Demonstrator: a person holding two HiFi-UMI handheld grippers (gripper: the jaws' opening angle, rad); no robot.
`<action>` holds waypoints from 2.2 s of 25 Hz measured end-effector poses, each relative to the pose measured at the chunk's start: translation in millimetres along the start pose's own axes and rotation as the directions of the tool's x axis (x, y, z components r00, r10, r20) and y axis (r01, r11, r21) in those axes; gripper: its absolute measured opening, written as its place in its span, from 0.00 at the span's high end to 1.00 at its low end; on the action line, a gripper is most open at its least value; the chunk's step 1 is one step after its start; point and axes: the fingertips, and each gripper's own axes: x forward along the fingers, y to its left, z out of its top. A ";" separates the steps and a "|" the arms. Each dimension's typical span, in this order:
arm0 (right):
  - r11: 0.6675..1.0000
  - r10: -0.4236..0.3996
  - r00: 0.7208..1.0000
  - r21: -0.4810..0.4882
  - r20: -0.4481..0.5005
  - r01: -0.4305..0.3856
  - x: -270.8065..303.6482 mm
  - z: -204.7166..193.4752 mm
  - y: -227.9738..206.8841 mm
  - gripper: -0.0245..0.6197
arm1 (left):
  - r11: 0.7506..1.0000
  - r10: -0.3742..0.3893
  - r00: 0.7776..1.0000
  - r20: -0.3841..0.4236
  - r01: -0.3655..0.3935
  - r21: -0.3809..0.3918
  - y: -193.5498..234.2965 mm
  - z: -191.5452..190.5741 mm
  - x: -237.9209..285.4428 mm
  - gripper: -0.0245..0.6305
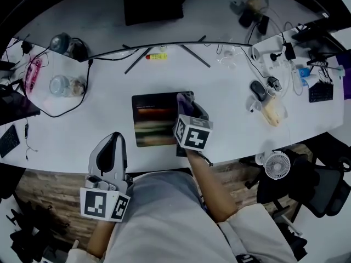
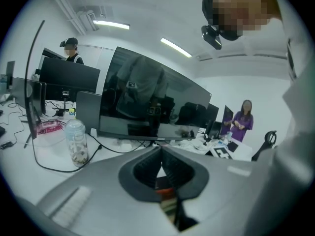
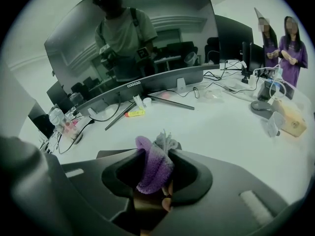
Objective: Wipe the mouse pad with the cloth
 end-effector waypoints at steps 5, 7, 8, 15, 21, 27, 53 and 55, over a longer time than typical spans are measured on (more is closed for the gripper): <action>1.000 0.016 1.000 -0.013 -0.009 -0.017 2.8 -1.6 11.7 0.74 | 1.000 0.012 1.000 0.003 -0.012 -0.011 4.4 -1.5 -3.3 0.96; 1.000 0.021 1.000 -0.018 -0.011 -0.021 4.0 -2.9 16.5 0.74 | 1.000 0.015 1.000 0.004 -0.015 -0.015 6.2 -2.1 -5.3 0.96; 1.000 0.024 1.000 -0.017 -0.011 -0.024 4.4 -4.1 19.5 0.74 | 1.000 0.016 1.000 0.003 -0.016 -0.015 7.5 -2.2 -6.8 0.96; 0.999 0.038 0.999 -0.023 -0.006 -0.038 8.6 -3.6 39.5 0.74 | 0.999 0.031 0.999 0.008 -0.031 -0.012 20.5 -1.0 -15.0 0.96; 0.998 0.062 0.998 -0.025 -0.006 -0.062 12.8 -7.6 62.9 0.74 | 0.999 0.041 0.999 0.013 -0.041 -0.008 30.2 1.9 -22.7 0.96; 0.995 0.099 0.995 -0.016 -0.004 -0.099 17.4 -10.2 96.2 0.74 | 0.999 0.048 0.999 0.003 -0.048 0.002 39.8 -0.3 -31.9 0.96; 0.978 0.207 0.977 -0.019 -0.043 -0.208 18.6 -32.9 159.0 0.74 | 0.996 0.084 0.996 0.017 -0.083 -0.016 54.4 -3.2 -44.6 0.96; 0.975 0.216 0.975 -0.030 -0.053 -0.218 14.8 -37.3 162.3 0.74 | 0.996 0.087 0.996 0.018 -0.087 -0.018 52.2 -2.8 -45.6 0.96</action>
